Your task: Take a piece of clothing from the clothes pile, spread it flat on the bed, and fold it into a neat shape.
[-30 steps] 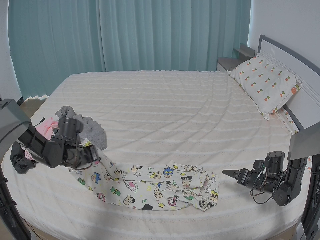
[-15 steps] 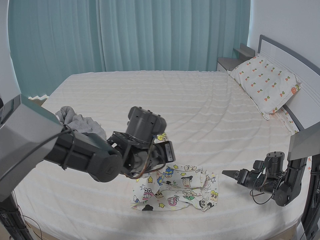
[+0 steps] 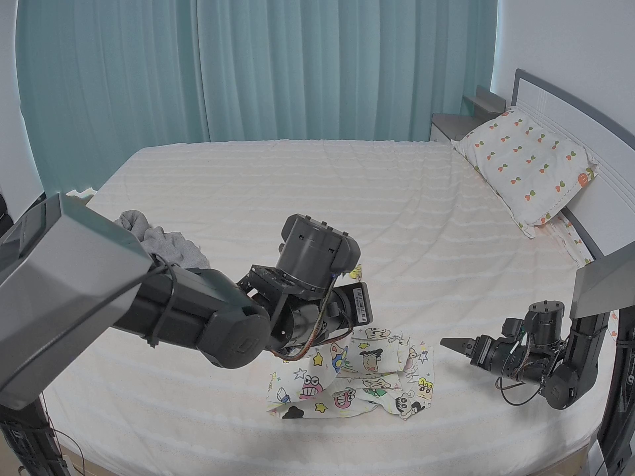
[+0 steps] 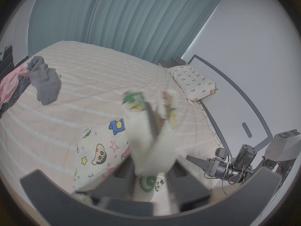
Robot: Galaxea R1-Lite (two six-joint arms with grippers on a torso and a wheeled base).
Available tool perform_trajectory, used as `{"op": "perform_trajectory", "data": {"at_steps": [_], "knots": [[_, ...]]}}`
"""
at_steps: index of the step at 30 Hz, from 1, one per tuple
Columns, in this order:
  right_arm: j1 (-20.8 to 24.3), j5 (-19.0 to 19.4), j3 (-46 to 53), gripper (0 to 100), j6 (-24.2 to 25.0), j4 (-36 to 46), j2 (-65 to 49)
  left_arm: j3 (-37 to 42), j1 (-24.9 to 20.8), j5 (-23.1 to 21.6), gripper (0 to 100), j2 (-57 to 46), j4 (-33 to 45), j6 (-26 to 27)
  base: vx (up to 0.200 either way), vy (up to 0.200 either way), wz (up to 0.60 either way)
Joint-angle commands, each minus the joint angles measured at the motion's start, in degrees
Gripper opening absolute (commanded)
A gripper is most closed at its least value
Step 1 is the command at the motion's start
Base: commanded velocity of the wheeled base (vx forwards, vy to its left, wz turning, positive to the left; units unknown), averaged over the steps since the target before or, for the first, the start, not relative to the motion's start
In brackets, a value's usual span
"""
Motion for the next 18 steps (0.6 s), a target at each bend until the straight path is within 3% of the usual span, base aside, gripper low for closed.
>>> {"op": "perform_trajectory", "data": {"at_steps": [1, 5, 8, 12, 15, 18], "knots": [[-0.2, 0.0, 0.0, 100, 0.0, -0.1, 0.0, -0.1, 0.0, 0.1, 100, 0.4, -0.1, 0.0, 0.0, 0.0, 0.0], [-0.2, 0.0, 0.0, 100, 0.0, 0.0, 0.1, 0.2, -0.4, 0.7, 100, 1.0, -4.3, -0.2, 0.0, 0.0, 0.0], [-0.2, 0.0, 0.0, 100, 0.0, -0.1, 0.1, -0.7, -0.7, 1.2, 100, 0.9, -9.1, -3.2, 0.0, 0.0, 0.0], [-0.2, 0.0, 0.0, 100, 0.1, -0.1, 0.1, 0.6, 0.2, 1.1, 100, -0.5, -10.1, -4.4, 0.0, 0.0, 0.0], [-0.1, 0.0, 0.1, 100, 0.0, -0.1, 0.0, 3.9, 2.0, 0.8, 100, -2.8, -10.3, -5.3, 0.0, 0.0, 0.0], [1.6, -0.2, 1.0, 100, 0.0, -0.5, -1.5, 12.5, 6.9, -3.7, 100, -8.7, -10.6, -9.2, 0.0, 0.0, 0.0]]}}
